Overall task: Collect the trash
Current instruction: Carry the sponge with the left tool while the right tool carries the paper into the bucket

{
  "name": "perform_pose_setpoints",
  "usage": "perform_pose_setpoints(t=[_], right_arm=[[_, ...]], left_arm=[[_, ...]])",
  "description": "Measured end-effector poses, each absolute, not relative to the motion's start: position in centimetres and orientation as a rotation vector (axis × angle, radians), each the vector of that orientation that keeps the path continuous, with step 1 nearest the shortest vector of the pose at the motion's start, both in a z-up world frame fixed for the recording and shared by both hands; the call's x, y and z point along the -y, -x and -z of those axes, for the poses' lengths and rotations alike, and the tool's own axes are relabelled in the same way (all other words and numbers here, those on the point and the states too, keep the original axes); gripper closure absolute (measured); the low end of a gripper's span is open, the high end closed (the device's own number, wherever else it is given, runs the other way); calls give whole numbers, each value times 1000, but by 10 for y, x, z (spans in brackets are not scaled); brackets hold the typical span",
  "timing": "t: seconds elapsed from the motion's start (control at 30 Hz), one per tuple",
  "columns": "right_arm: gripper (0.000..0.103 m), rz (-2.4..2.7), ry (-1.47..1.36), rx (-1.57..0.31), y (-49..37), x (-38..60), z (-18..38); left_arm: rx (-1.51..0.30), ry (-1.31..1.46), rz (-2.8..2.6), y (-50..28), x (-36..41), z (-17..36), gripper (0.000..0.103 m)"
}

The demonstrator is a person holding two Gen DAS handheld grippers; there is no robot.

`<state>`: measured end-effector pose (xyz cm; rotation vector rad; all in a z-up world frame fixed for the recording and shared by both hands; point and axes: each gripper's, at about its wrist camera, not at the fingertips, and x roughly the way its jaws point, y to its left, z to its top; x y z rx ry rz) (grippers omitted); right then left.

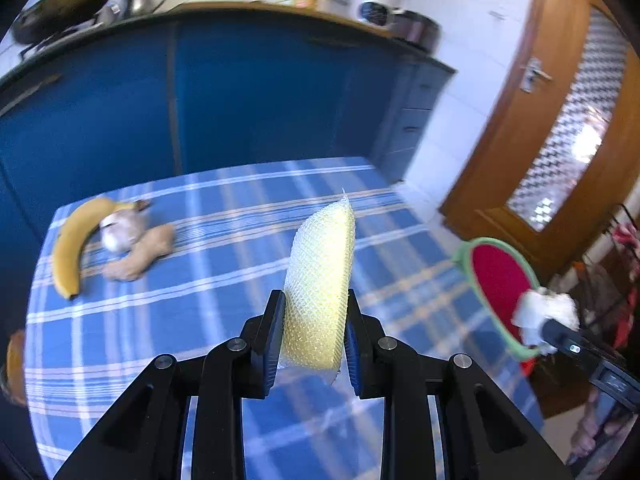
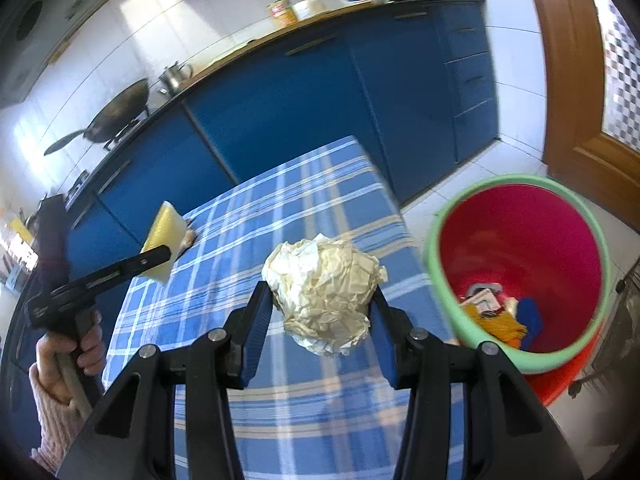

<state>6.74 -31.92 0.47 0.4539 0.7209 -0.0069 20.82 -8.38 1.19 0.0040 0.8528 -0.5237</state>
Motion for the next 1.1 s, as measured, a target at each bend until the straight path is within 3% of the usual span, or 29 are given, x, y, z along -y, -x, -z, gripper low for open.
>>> perform_pose_setpoints(t=[0.33,0.83,1.1], right_arm=[[52,124,-496,-703,-44,373,5],[48,290,-531,-742,-36,455,41],[34,314,-541,-734,-30,473,49]], left_arm=[[-820,-40,678,-171,159,-29,76],[-862,-150,827,-150,271,-6,76],[-884,-195,854,-149,307,6,76]])
